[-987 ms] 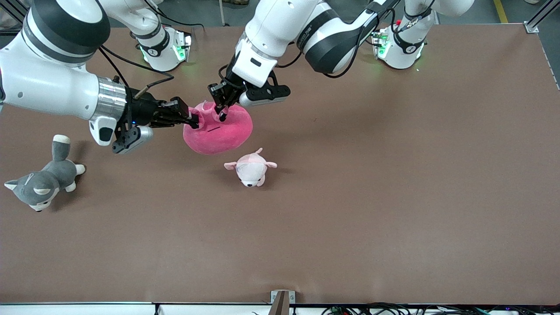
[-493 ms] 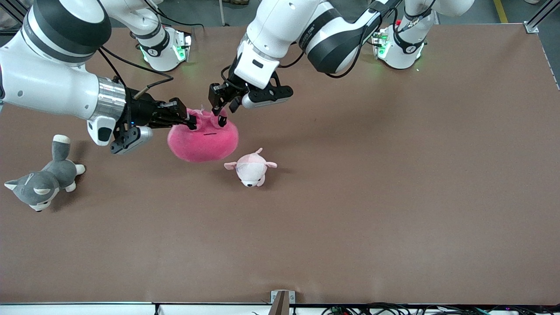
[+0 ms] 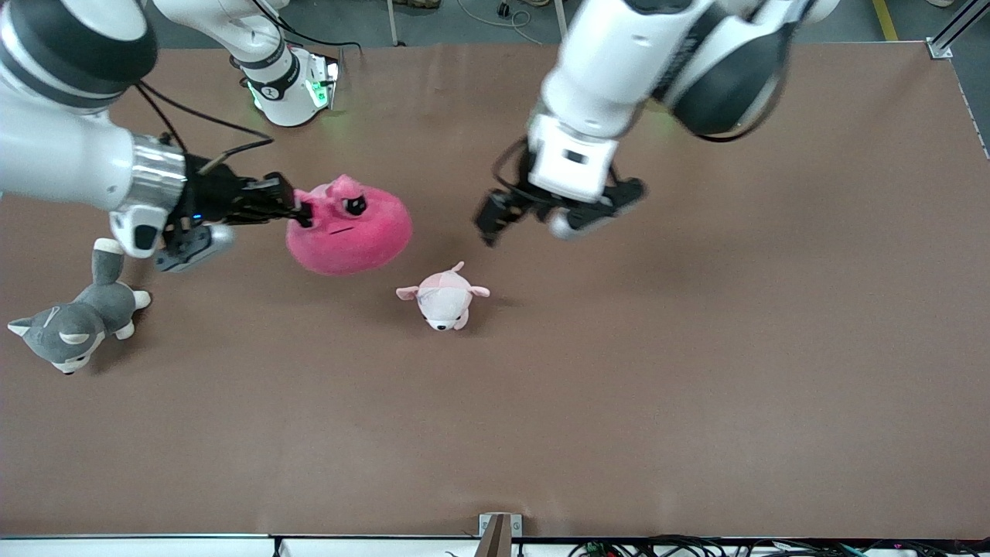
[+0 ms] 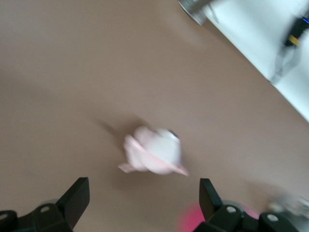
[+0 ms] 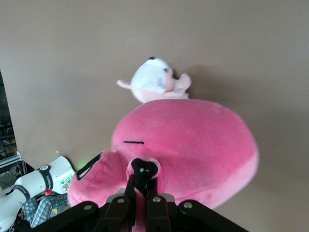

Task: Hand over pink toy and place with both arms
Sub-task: 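Open the left gripper and withdraw while the right gripper pulls the toy, then lower the pink toy onto the table with the right gripper, then open the right gripper and retract it from the pink toy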

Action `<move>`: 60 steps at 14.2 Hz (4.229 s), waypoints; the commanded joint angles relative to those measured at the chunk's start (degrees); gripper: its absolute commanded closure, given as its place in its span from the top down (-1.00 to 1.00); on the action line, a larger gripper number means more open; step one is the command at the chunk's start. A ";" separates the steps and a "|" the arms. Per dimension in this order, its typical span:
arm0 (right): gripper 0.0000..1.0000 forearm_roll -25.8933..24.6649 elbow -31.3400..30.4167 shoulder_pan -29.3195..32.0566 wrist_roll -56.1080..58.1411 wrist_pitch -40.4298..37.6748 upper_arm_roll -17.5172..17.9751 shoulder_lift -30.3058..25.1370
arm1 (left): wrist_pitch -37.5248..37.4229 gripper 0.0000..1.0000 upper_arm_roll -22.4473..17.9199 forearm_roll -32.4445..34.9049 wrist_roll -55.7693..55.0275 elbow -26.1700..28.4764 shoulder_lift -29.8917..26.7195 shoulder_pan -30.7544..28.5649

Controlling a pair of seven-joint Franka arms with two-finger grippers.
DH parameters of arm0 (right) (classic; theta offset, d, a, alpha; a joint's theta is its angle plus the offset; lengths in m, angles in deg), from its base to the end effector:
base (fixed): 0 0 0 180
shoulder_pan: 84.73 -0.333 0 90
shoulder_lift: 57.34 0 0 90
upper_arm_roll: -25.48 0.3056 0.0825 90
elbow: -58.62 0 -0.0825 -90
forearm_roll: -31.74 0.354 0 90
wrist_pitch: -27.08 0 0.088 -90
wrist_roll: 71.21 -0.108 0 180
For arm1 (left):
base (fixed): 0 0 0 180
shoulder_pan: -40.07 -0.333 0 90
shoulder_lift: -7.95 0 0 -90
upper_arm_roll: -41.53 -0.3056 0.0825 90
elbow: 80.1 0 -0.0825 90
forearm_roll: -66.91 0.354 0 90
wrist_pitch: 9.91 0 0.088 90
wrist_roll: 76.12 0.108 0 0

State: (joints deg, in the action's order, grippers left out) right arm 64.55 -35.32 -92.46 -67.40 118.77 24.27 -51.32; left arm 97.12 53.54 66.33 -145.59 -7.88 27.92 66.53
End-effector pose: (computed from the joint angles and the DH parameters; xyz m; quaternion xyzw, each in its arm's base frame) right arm 0.5414 0.1199 0.5452 -0.9558 -0.0576 0.0757 0.2782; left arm 0.5241 -0.3845 0.5831 0.9512 0.2758 0.0462 0.1306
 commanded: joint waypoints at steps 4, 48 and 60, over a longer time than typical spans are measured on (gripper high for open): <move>-0.99 -0.21 0.86 13.16 6.37 -0.91 0.51 4.77 | -12.71 1.00 0.39 5.41 20.66 1.44 -4.14 -11.24; 0.15 2.69 1.22 22.32 27.40 -3.98 0.86 24.82 | -21.96 1.00 -6.20 -0.13 62.26 18.93 -24.89 -25.15; 1.00 -6.34 18.97 23.55 17.12 -18.48 0.33 19.30 | -21.25 1.00 -6.29 -0.74 62.18 17.70 -22.96 -27.61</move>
State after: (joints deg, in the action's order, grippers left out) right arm 61.11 -17.38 -69.88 -48.46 101.40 23.96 -28.98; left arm 75.69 47.14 66.44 -83.81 11.05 4.29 39.37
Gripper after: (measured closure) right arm 0.000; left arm 0.000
